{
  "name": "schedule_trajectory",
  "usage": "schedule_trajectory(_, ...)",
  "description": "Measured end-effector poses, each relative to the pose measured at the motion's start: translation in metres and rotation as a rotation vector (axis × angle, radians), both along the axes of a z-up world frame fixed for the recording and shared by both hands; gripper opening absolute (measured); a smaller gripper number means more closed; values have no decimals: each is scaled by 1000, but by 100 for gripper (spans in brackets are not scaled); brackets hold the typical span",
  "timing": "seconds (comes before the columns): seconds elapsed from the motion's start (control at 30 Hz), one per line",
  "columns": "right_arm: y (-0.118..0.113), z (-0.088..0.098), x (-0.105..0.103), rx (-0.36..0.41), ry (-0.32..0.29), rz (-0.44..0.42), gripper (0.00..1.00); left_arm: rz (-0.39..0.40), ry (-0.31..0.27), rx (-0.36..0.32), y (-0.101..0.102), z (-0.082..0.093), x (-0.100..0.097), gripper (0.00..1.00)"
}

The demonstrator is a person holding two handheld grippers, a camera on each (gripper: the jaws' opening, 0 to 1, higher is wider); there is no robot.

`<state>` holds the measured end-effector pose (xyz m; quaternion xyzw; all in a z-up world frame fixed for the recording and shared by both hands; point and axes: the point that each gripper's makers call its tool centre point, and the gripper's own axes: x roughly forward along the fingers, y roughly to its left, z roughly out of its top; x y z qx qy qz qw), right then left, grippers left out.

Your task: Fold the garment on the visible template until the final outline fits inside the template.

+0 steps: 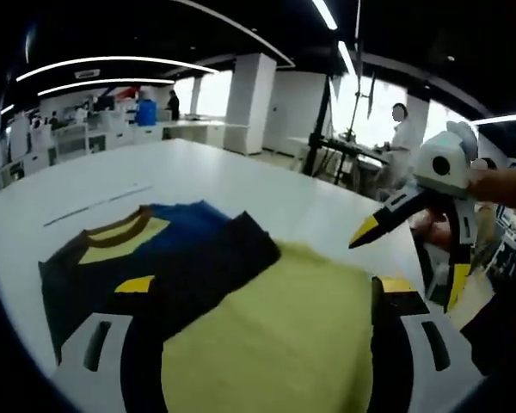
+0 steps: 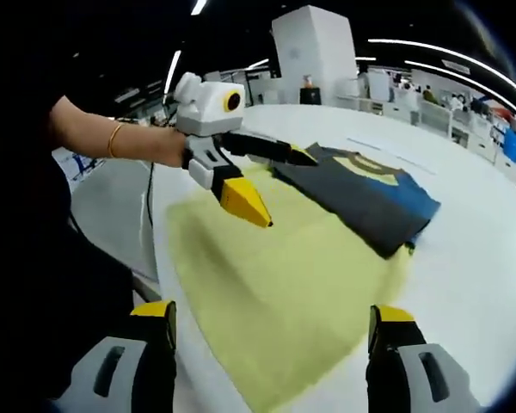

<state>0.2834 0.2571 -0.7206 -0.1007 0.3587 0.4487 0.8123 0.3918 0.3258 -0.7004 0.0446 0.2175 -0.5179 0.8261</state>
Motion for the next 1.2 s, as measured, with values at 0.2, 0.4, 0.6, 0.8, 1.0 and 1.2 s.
schedule_trajectory(0.2,1,-6,-6,-44,-4,60,84,-55,-19,17,18,1,-24,94)
schedule_trajectory(0.4,0,-11,-12,-76,0,94,78,-66,7,67,46,-10,-45,85)
schedule_trajectory(0.6,-4,-19,-20,-119,9,129,73,-56,27,85,72,-13,-64,81)
schedule_trajectory(0.8,-8,-27,-28,-168,18,159,59,-37,31,123,92,-19,-80,71)
schedule_trajectory(1.0,-12,-33,-31,-191,24,161,56,-85,46,207,113,-35,-104,63)
schedule_trajectory(1.2,-15,-39,-38,-231,27,188,52,-102,52,276,128,-46,-114,56)
